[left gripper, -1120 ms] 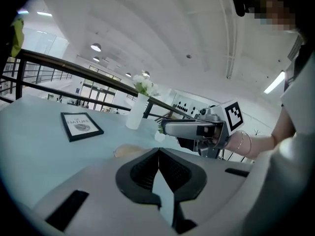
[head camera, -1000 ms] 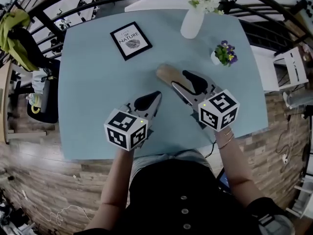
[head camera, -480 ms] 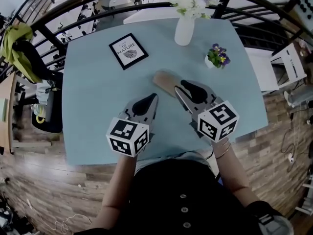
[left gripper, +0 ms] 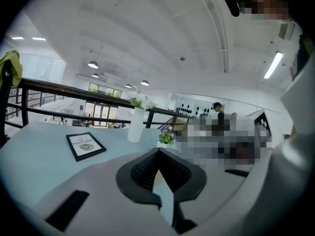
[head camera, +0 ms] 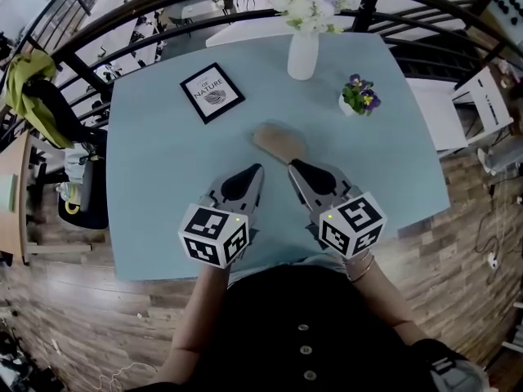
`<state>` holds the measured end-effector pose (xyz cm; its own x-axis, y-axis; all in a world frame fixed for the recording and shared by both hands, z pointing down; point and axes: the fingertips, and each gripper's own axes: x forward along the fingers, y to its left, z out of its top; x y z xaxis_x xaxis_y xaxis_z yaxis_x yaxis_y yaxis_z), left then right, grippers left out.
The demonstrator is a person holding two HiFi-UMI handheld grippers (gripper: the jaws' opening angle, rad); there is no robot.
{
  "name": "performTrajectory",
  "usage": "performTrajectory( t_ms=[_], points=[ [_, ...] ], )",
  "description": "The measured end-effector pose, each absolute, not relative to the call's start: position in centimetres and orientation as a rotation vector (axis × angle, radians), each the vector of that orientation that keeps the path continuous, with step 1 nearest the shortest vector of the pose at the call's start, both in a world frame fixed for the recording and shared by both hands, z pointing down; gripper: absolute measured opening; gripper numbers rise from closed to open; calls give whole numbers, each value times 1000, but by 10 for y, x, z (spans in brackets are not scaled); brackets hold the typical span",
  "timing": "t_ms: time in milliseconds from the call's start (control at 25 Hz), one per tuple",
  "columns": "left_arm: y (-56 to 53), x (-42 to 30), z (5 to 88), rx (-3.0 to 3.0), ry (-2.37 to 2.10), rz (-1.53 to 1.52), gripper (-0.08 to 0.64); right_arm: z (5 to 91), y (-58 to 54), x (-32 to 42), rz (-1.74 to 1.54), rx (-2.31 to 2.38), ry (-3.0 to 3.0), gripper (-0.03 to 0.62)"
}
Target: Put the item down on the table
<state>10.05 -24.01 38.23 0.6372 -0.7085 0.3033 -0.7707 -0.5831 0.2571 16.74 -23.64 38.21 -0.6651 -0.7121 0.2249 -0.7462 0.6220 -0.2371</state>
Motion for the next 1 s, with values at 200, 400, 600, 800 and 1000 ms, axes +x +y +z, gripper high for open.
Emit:
performTrajectory(
  t_ms=[200,400,600,800,1000],
  points=[
    [-234,109,390,2498,-1125,251,17,388,-229,164,510,1209,-2747,8],
    [-224,114,401,2483,-1096,302,17,390,-221,159,509,1158,-2770,7],
    [-217,113,415,2454,-1073,348,17,406,-217,157,563,1162,-2717,6],
    [-210,116,425,2441,-1053,371,17,413,-214,163,551,1186,-2680,6],
    [-208,117,432,2422,-1030,408,17,420,-208,162,571,1162,-2672,6]
  ],
)
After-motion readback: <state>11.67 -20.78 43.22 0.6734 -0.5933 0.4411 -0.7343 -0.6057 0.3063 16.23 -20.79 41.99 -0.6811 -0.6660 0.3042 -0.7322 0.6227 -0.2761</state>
